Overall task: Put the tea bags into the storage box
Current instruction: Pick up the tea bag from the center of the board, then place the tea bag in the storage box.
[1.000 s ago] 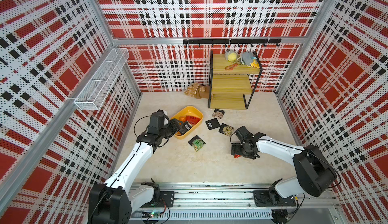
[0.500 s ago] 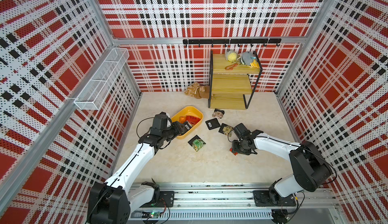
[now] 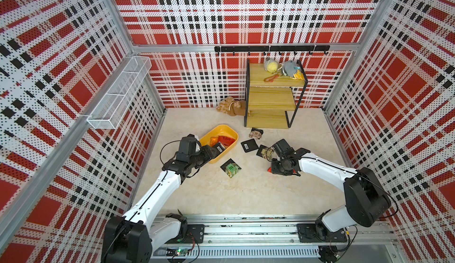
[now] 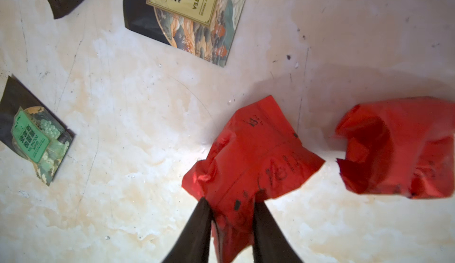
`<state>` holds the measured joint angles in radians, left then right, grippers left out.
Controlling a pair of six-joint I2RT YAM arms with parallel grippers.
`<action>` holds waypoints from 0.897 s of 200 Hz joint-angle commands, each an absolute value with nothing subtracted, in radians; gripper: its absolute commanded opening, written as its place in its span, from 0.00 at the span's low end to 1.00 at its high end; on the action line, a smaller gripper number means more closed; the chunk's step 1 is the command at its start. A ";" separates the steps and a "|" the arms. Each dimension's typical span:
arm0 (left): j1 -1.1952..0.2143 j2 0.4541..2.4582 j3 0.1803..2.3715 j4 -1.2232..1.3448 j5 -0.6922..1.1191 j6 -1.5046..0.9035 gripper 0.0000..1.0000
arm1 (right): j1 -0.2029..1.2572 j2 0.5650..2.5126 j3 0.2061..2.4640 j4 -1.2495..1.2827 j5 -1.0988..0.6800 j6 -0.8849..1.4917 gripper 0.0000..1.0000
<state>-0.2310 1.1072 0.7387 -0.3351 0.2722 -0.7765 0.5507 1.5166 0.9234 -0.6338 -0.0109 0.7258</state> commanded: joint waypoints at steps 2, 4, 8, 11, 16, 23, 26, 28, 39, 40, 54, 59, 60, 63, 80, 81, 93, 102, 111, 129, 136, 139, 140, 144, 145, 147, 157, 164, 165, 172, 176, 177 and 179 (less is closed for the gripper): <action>-0.225 1.085 0.727 -0.345 0.265 -0.759 0.56 | 0.568 1.522 0.964 -0.649 -0.016 0.724 0.31; -0.225 1.085 0.726 -0.345 0.267 -0.759 0.55 | 0.568 1.522 0.968 -0.651 -0.015 0.723 0.31; -0.225 1.085 0.723 -0.345 0.267 -0.759 0.55 | 0.573 1.522 0.979 -0.655 -0.015 0.723 0.31; -0.225 1.085 0.720 -0.345 0.268 -0.759 0.55 | 0.575 1.522 0.988 -0.658 -0.016 0.723 0.31; -0.228 1.085 0.715 -0.345 0.268 -0.760 0.55 | 0.580 1.522 1.004 -0.662 -0.018 0.724 0.31; -0.232 1.084 0.707 -0.344 0.268 -0.765 0.55 | 0.591 1.526 1.032 -0.669 -0.020 0.721 0.31; -0.236 1.083 0.703 -0.345 0.268 -0.769 0.55 | 0.596 1.530 1.043 -0.673 -0.021 0.721 0.31; -0.237 1.083 0.700 -0.345 0.266 -0.770 0.55 | 0.598 1.531 1.055 -0.676 -0.020 0.722 0.31; -0.264 1.077 0.685 -0.344 0.256 -0.781 0.55 | 0.621 1.550 1.119 -0.692 -0.019 0.720 0.31; -0.270 1.076 0.684 -0.344 0.255 -0.782 0.55 | 0.623 1.552 1.125 -0.693 -0.019 0.720 0.31; -0.293 1.063 0.661 -0.342 0.241 -0.799 0.55 | 0.653 1.592 1.216 -0.701 -0.018 0.716 0.31; -0.297 1.056 0.650 -0.337 0.241 -0.806 0.55 | 0.662 1.608 1.251 -0.701 -0.022 0.713 0.31; -0.299 1.054 0.648 -0.336 0.241 -0.807 0.55 | 0.663 1.613 1.258 -0.701 -0.023 0.712 0.31; -0.302 1.050 0.641 -0.334 0.241 -0.812 0.55 | 0.668 1.629 1.279 -0.701 -0.026 0.710 0.31; -0.310 1.018 0.611 -0.331 0.245 -0.834 0.55 | 0.692 1.721 1.407 -0.703 -0.048 0.690 0.31; -0.310 1.015 0.610 -0.331 0.246 -0.835 0.55 | 0.694 1.727 1.418 -0.704 -0.048 0.689 0.31; -0.315 0.987 0.592 -0.331 0.246 -0.850 0.55 | 0.708 1.805 1.529 -0.715 -0.064 0.670 0.30; -0.322 0.965 0.581 -0.331 0.243 -0.867 0.55 | 0.718 1.866 1.620 -0.722 -0.081 0.661 0.30; -0.330 0.949 0.570 -0.331 0.240 -0.880 0.55 | 0.727 1.923 1.701 -0.723 -0.094 0.653 0.30; -0.354 0.943 0.560 -0.331 0.239 -0.893 0.55 | 0.740 2.044 1.847 -0.723 -0.124 0.635 0.30; -0.364 0.949 0.557 -0.331 0.238 -0.898 0.55 | 0.741 2.092 1.907 -0.732 -0.141 0.629 0.30; -0.370 0.954 0.557 -0.331 0.238 -0.900 0.55 | 0.741 2.113 1.931 -0.734 -0.149 0.628 0.30; -0.371 0.955 0.557 -0.331 0.238 -0.900 0.55 | 0.742 2.119 1.939 -0.734 -0.150 0.628 0.30; -0.378 0.961 0.557 -0.331 0.238 -0.900 0.55 | 0.742 2.143 1.968 -0.734 -0.159 0.626 0.30; -0.378 0.962 0.557 -0.331 0.238 -0.900 0.55 | 0.742 2.149 1.975 -0.734 -0.161 0.625 0.30; -0.382 0.965 0.557 -0.331 0.238 -0.900 0.55 | 0.743 2.161 1.985 -0.735 -0.164 0.625 0.30; -0.397 0.983 0.557 -0.331 0.236 -0.905 0.55 | 0.742 2.217 2.054 -0.737 -0.186 0.623 0.30; -0.403 0.994 0.557 -0.331 0.234 -0.908 0.55 | 0.743 2.254 2.102 -0.744 -0.197 0.621 0.30; -0.405 0.995 0.557 -0.331 0.234 -0.909 0.55 | 0.744 2.259 2.109 -0.746 -0.198 0.621 0.31; -0.409 1.006 0.558 -0.331 0.235 -0.911 0.55 | 0.743 2.293 2.154 -0.762 -0.207 0.621 0.31; -0.412 1.014 0.559 -0.331 0.233 -0.911 0.55 | 0.742 2.311 2.178 -0.772 -0.208 0.620 0.31; -0.412 1.015 0.560 -0.331 0.233 -0.911 0.55 | 0.742 2.315 2.184 -0.774 -0.209 0.620 0.32; -0.412 1.019 0.560 -0.331 0.233 -0.911 0.55 | 0.742 2.322 2.191 -0.779 -0.210 0.621 0.32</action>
<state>-0.3943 0.9863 0.5709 -0.3370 0.2470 -0.8963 0.7376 2.2417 2.0769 -0.7185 -0.1608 0.6418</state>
